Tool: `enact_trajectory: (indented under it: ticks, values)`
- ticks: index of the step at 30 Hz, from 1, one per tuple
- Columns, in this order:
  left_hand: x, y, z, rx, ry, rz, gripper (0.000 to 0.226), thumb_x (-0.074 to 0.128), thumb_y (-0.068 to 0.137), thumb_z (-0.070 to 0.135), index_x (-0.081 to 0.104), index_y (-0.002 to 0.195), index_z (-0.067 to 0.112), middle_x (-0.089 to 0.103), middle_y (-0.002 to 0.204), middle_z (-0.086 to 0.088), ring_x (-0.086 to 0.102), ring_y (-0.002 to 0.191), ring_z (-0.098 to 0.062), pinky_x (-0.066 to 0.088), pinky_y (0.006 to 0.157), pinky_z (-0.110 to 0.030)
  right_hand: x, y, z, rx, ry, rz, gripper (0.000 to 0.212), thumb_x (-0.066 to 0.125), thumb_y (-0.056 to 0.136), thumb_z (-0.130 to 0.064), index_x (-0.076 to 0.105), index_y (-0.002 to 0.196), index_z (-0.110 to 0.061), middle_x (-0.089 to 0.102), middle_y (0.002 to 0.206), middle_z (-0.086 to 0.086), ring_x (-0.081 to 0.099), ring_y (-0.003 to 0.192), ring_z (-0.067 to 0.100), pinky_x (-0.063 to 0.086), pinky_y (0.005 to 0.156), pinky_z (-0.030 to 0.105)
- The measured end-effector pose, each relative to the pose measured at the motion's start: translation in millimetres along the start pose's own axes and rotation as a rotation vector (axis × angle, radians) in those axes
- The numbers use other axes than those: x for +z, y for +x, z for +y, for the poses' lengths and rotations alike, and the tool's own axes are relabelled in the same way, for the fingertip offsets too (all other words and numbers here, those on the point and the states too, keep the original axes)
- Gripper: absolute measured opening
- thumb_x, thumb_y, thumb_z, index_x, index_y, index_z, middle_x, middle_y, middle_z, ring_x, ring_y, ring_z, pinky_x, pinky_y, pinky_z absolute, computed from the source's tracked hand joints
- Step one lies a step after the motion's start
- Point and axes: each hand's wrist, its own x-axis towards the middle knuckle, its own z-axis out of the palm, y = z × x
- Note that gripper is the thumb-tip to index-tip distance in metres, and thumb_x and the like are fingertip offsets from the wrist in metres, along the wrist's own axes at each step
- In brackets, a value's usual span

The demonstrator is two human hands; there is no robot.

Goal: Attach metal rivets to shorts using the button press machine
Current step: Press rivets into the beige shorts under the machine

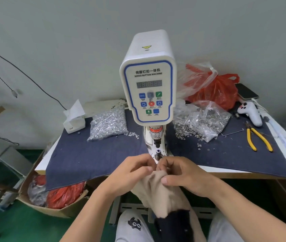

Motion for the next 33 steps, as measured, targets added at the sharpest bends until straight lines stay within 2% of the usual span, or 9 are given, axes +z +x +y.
enact_trajectory:
  ticks: [3,6,10,14,19,24,28,30,33]
  values:
    - [-1.8,-0.2,1.8,-0.048,-0.012,-0.089,0.015,0.067,0.095,0.042,0.067,0.089,0.028,0.061,0.086,0.007,0.054,0.081,-0.011,0.044,0.075,-0.037,0.0,-1.8,0.9,0.0,0.197,0.02,0.017,0.078,0.073,-0.02,0.065,0.083,-0.024,0.053,0.091,0.01,0.047,0.082,0.021,0.04,0.071,0.027]
    - [1.6,1.8,1.4,0.019,0.025,-0.016,0.015,0.078,0.091,0.038,0.07,0.099,0.029,0.061,0.099,0.006,0.058,0.091,-0.015,0.048,0.084,-0.043,-2.9,-1.1,2.6,0.003,0.344,0.087,0.018,0.079,0.072,-0.016,0.065,0.084,-0.017,0.06,0.094,0.012,0.056,0.082,0.018,0.047,0.072,0.026]
    - [12.6,1.6,-4.2,0.08,-0.057,0.099,0.02,0.082,0.09,0.021,0.074,0.109,0.021,0.066,0.111,0.001,0.063,0.105,-0.022,0.05,0.094,-0.039,-11.9,-0.6,0.0,-0.004,0.364,0.115,0.015,0.076,0.073,-0.013,0.064,0.081,-0.018,0.06,0.095,0.016,0.057,0.082,0.019,0.048,0.073,0.027]
    - [18.9,1.1,-7.9,-0.002,-0.002,0.062,0.022,0.077,0.093,0.027,0.072,0.114,0.025,0.071,0.109,0.001,0.065,0.097,-0.019,0.052,0.088,-0.038,-20.4,-1.5,-0.4,-0.004,0.333,0.095,0.015,0.073,0.077,-0.011,0.062,0.083,-0.018,0.064,0.096,0.017,0.059,0.085,0.022,0.049,0.077,0.03]
    - [24.9,2.3,-11.6,0.0,0.12,0.016,0.035,0.068,0.094,0.056,0.071,0.109,0.024,0.062,0.098,0.008,0.054,0.096,-0.009,0.048,0.084,-0.034,-24.0,-2.6,1.8,-0.023,0.203,0.083,0.015,0.063,0.085,0.001,0.055,0.089,-0.012,0.069,0.096,0.014,0.061,0.088,0.019,0.049,0.08,0.027]
    - [28.4,7.3,-13.9,0.075,-0.052,0.285,0.018,0.074,0.09,0.048,0.078,0.097,0.032,0.071,0.105,0.009,0.061,0.114,-0.022,0.047,0.098,-0.028,-28.5,-2.2,-9.4,0.039,-0.023,0.109,0.014,0.065,0.082,-0.013,0.06,0.082,-0.026,0.06,0.088,0.004,0.051,0.082,0.013,0.041,0.072,0.023]
    - [23.0,5.5,-15.8,0.026,-0.341,0.156,0.028,0.065,0.101,0.043,0.072,0.099,0.016,0.073,0.103,-0.017,0.065,0.099,-0.043,0.051,0.093,-0.054,-36.4,-3.2,-15.4,0.089,-0.411,0.031,0.017,0.072,0.088,-0.024,0.059,0.079,-0.03,0.057,0.078,-0.01,0.046,0.073,0.005,0.038,0.068,0.021]
    - [21.7,5.4,-15.9,-0.027,-0.369,0.083,0.026,0.059,0.104,0.039,0.069,0.089,0.02,0.069,0.088,-0.01,0.062,0.081,-0.029,0.05,0.081,-0.042,-42.4,-3.3,-16.9,0.095,-0.611,0.008,0.021,0.075,0.091,-0.028,0.06,0.077,-0.03,0.058,0.078,-0.003,0.047,0.075,0.002,0.039,0.072,0.02]
    - [25.2,10.7,-21.4,-0.11,-0.183,-0.033,0.05,0.052,0.103,0.053,0.063,0.086,0.007,0.054,0.082,-0.016,0.051,0.08,-0.019,0.042,0.079,-0.036,-48.3,-2.4,-19.6,0.113,-0.582,-0.043,0.029,0.069,0.096,-0.021,0.062,0.072,-0.033,0.058,0.074,-0.014,0.05,0.08,0.004,0.04,0.078,0.022]
